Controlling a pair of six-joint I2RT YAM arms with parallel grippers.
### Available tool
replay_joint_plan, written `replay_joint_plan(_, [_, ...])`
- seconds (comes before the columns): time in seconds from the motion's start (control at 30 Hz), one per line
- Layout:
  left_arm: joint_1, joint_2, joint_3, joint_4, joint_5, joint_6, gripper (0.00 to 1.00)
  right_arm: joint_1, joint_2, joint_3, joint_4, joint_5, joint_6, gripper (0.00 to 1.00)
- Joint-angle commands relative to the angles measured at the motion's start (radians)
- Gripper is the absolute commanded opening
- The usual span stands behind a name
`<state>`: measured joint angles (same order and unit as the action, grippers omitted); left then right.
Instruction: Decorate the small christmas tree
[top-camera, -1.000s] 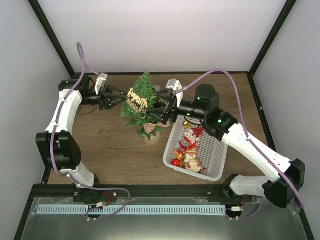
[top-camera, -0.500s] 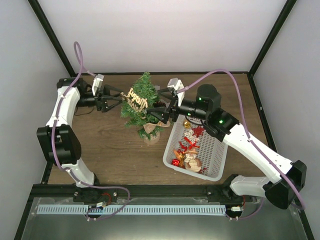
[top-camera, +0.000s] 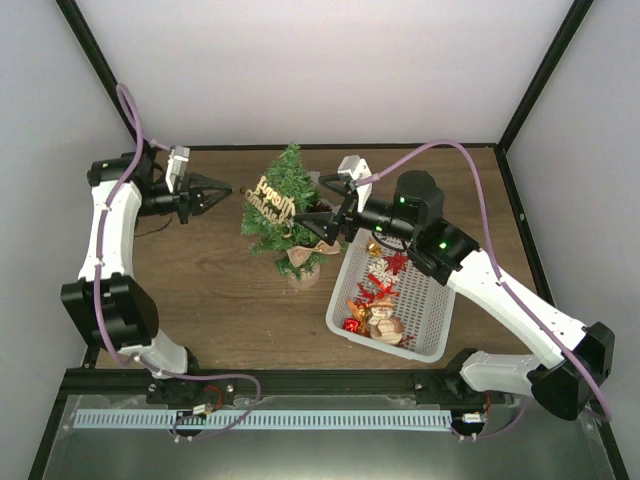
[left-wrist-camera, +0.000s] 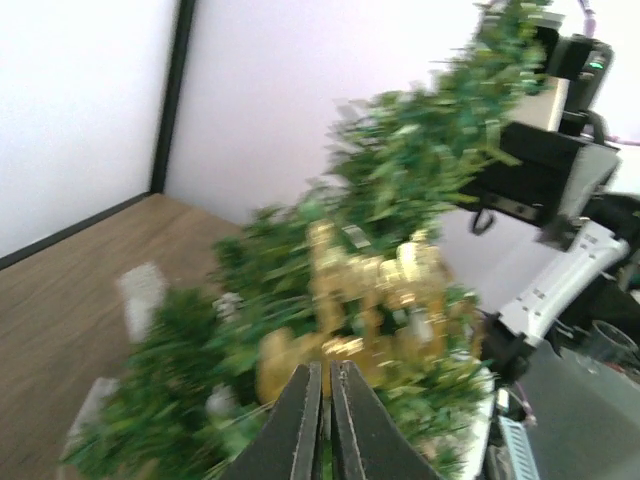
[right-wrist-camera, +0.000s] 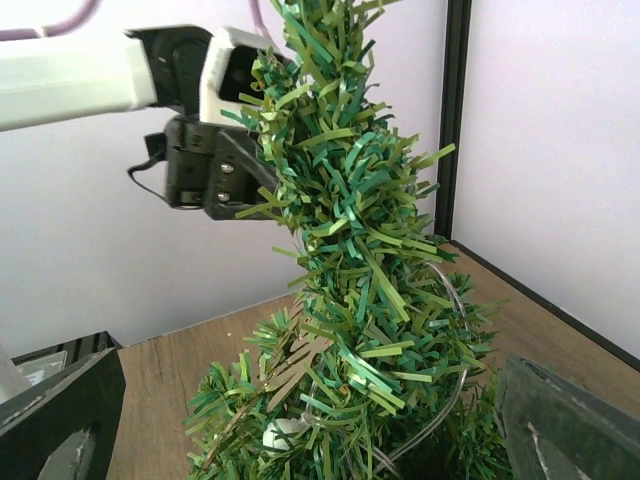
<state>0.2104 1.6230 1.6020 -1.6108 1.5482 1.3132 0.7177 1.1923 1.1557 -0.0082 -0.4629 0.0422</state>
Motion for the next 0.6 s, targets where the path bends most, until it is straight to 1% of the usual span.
replay_joint_plan(0.0, [-0.096, -0.1, 0.02, 0.049, -0.017, -0.058, 0.0, 0.006, -0.017, -0.013, 0.034, 0.015, 0.002, 0.94])
replay_joint_plan(0.07, [-0.14, -0.148, -0.01, 0.146, -0.035, -0.172, 0.0, 0.006, -0.018, -0.015, 0.035, 0.015, 0.003, 0.94])
replay_joint_plan(0.17, [-0.203, -0.227, -0.104, 0.415, -0.095, -0.417, 0.0, 0.006, -0.023, -0.02, 0.037, 0.017, 0.005, 0.94])
replay_joint_plan(0.23, [-0.257, -0.284, -0.188, 0.62, -0.171, -0.59, 0.0, 0.007, -0.027, -0.023, 0.037, 0.02, 0.005, 0.94])
replay_joint_plan(0.27, [-0.278, -0.31, -0.23, 0.72, -0.199, -0.661, 0.0, 0.006, -0.028, -0.023, 0.036, 0.022, 0.004, 0.94])
replay_joint_plan(0.33, [-0.309, -0.34, -0.287, 0.858, -0.238, -0.766, 0.0, 0.006, -0.034, -0.027, 0.035, 0.026, 0.004, 0.94])
replay_joint_plan(0.4, [-0.325, -0.329, -0.296, 0.912, -0.252, -0.812, 0.0, 0.006, -0.042, -0.032, 0.037, 0.026, 0.004, 0.94])
replay_joint_plan(0.57, [-0.333, -0.234, -0.225, 0.917, -0.234, -0.837, 0.0, 0.006, -0.058, -0.047, 0.036, 0.032, 0.003, 0.94])
